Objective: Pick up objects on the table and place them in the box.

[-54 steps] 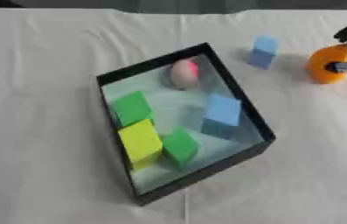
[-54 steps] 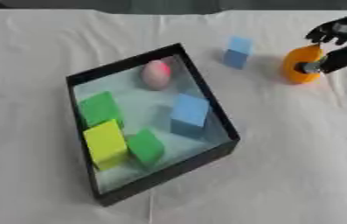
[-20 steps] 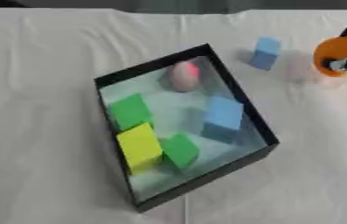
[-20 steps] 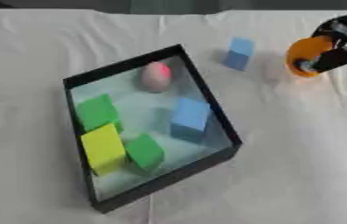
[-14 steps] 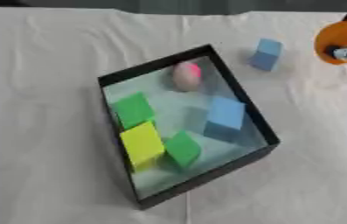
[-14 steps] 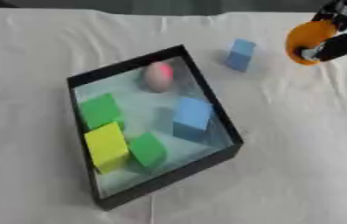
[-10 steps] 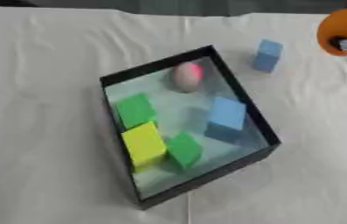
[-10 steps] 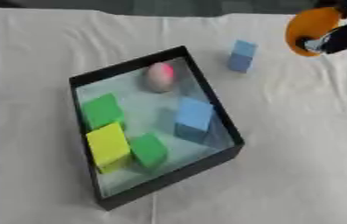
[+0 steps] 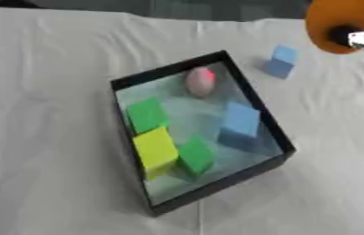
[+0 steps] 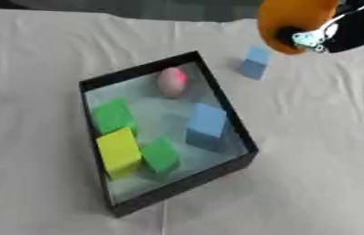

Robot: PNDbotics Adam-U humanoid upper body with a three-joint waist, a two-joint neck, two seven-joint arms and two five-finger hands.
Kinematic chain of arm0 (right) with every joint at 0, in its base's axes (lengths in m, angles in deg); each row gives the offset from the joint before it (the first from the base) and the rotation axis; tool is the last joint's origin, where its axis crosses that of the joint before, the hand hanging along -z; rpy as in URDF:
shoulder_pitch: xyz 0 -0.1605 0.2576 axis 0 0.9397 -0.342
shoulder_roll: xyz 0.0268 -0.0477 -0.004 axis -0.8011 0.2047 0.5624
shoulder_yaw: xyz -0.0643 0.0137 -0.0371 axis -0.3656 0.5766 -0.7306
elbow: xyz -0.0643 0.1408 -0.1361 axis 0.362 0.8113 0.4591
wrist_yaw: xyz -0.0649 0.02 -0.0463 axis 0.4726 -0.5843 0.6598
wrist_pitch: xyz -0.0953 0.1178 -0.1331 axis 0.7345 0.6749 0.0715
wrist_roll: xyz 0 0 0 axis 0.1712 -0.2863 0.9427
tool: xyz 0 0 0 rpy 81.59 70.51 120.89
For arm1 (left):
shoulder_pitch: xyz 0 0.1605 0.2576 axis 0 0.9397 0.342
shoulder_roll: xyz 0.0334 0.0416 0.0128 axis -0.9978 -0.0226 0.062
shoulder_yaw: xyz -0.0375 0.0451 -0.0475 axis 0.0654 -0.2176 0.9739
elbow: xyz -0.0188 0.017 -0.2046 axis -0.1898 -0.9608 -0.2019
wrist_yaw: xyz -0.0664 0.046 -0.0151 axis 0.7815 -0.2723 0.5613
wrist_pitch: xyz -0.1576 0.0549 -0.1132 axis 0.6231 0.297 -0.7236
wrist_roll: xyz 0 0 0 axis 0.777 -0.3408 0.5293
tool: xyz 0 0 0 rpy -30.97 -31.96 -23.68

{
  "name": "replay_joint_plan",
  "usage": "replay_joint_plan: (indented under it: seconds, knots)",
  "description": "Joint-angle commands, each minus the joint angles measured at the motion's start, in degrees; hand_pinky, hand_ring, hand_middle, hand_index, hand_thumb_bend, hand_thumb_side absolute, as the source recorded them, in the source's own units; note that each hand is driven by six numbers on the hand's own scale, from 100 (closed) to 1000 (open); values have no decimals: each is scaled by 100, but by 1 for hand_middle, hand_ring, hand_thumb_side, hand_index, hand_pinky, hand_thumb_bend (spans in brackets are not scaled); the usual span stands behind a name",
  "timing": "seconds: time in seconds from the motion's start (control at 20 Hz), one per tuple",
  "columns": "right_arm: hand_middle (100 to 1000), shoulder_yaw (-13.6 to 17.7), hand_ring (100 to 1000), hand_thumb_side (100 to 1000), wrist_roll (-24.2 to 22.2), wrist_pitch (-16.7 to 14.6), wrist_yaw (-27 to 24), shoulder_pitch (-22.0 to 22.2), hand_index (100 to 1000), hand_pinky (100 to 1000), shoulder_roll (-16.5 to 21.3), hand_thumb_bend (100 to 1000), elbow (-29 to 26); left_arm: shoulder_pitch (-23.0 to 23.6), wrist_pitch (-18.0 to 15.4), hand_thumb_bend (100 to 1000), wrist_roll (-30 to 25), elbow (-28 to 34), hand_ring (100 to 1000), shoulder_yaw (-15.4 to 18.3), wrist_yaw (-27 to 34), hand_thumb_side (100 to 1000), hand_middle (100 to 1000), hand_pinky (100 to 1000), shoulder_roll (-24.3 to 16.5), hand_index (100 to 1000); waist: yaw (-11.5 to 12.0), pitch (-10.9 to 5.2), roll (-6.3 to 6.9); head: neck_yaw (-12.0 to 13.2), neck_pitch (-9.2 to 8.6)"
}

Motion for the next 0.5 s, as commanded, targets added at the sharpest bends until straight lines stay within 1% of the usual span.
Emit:
replay_joint_plan:
  seconds: [0.05,0.15,0.3,0.5]
  knots:
    - [551,-358,640,454,-349,175,-1,-462,711,715,-242,446,-198,-32,-63,385,-7,99,734,29,10,709,731,635,-180,812,18,-157,23,-18,46]
    - [550,-630,639,440,-534,308,122,-764,710,713,-596,447,-81,-22,-92,381,10,99,734,48,-2,713,730,634,-170,811,20,-171,31,-8,71]
    - [549,-952,639,425,-688,423,308,-1031,710,712,-1116,447,283,-29,-105,388,25,99,738,41,3,706,730,634,-147,810,49,-183,37,-9,77]
    - [551,-1256,642,422,-773,344,596,-1134,710,711,-1677,448,861,-50,-112,390,3,99,746,16,5,705,729,633,-115,810,91,-182,32,-41,55]
